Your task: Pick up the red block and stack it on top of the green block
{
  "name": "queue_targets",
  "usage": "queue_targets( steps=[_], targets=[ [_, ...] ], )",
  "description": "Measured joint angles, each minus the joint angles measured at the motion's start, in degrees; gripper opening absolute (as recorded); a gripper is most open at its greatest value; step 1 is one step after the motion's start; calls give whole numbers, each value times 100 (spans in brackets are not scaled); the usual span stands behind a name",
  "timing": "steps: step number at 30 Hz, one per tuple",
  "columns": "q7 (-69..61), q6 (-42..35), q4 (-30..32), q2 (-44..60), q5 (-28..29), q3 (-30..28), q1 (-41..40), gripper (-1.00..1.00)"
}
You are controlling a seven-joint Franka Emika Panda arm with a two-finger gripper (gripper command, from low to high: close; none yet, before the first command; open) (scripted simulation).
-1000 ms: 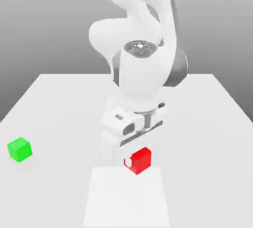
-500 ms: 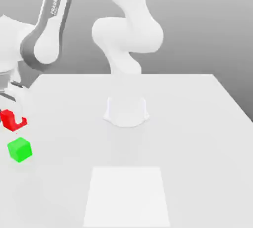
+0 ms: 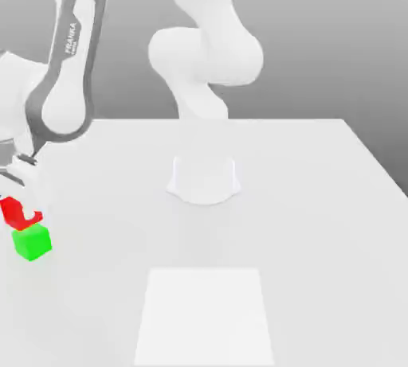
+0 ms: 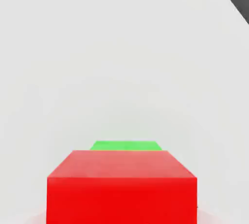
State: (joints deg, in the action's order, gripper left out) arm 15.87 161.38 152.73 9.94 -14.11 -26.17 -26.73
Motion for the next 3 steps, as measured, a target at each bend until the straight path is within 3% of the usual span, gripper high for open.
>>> queue_targets(
  steps=[1,3],
  targets=[
    [-85,66,5,85,-119,77,-55,100],
    [-85,66,5,85,-119,77,-55,100]
  ],
)
